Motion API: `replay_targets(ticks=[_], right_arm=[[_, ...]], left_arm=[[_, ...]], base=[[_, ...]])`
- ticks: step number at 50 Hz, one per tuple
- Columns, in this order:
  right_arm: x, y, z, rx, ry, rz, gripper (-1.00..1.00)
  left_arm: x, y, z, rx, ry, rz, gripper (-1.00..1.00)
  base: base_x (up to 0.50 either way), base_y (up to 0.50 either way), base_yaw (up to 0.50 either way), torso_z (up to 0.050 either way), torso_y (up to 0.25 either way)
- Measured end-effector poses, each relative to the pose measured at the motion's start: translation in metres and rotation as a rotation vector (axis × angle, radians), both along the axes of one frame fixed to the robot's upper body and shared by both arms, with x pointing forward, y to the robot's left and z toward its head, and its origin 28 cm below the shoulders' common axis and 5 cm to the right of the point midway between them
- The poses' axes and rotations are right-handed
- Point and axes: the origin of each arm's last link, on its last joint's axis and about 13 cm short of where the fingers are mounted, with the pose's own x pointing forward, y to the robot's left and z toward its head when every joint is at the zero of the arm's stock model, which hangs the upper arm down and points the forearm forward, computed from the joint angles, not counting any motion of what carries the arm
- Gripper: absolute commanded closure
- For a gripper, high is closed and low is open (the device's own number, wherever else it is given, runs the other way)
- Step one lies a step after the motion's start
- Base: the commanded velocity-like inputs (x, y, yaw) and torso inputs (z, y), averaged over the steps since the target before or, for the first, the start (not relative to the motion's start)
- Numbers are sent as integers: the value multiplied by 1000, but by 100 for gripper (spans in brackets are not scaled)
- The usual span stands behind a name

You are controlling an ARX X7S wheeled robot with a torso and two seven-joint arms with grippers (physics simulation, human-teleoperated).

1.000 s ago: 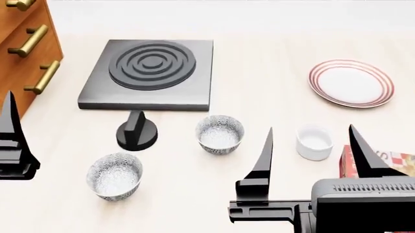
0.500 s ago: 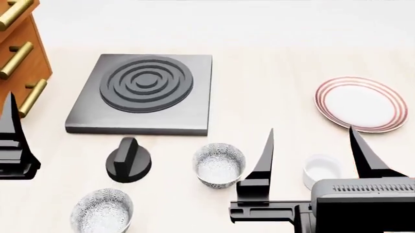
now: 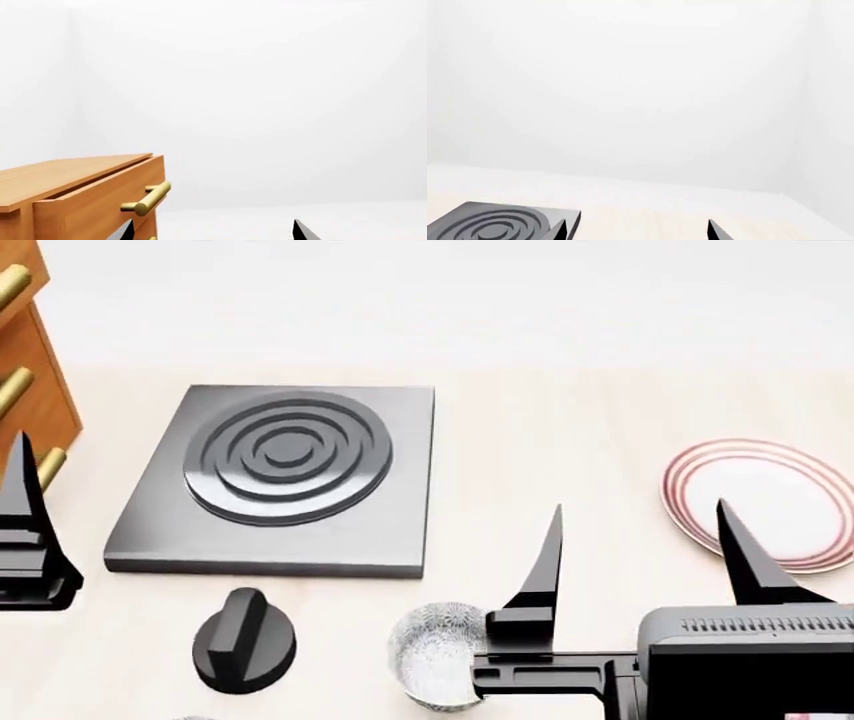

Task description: Pick the akita bowl next to the ramekin and place it on the plate.

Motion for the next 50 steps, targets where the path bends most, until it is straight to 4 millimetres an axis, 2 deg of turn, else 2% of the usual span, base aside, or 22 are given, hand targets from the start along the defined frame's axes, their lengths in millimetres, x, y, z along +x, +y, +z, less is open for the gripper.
replay_targets(ticks=[36, 50], right_arm=[[2, 0, -2, -2, -2, 0, -100], [2, 1, -3, -10, -7, 5, -100]], left_arm=[[0, 0, -2, 5, 6, 0, -100], [1, 0, -4, 13, 4, -3, -100]], base=[[262, 0, 0, 0, 0], [0, 0, 0, 0, -34]])
